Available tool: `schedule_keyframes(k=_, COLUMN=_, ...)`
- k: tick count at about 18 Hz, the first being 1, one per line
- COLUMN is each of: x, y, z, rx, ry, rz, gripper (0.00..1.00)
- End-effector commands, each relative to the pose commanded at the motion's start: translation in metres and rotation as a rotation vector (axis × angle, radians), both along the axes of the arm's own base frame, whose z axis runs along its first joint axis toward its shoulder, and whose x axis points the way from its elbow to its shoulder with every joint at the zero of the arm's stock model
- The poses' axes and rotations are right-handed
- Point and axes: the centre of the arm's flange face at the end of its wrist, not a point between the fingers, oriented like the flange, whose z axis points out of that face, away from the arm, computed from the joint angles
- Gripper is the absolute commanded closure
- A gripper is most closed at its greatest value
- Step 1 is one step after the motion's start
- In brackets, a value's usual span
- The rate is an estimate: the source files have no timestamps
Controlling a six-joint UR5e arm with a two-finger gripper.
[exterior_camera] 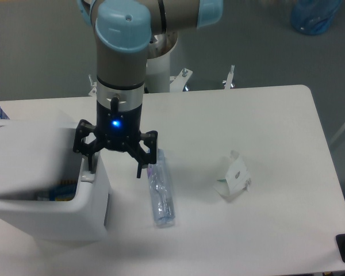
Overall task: Open the trash can
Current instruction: 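Push the lid tab so the trash can lid flips open, then lift the gripper up away from the opened trash can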
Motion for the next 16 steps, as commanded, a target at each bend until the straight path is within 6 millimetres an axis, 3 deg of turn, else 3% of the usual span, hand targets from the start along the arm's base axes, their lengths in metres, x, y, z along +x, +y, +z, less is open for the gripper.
schedule_keyframes(k=3, x=0.000, y=0.000, z=0.003, rx=0.006, ry=0.005, rz=0.000, gripper=0.00)
schedule_keyframes(k=9, x=-0.003, y=0.003, z=0.035, rx=0.110, ry=0.110, rz=-0.008, gripper=0.00)
schedule_keyframes(k=12, x=-0.026, y=-0.008, z=0.042, rx=0.119, ry=0.126, rz=0.024, gripper=0.00)
schedule_keyframes(k=16, x=-0.059, y=-0.032, z=0.035, rx=0.027, ry=0.209, rz=0.090, gripper=0.00)
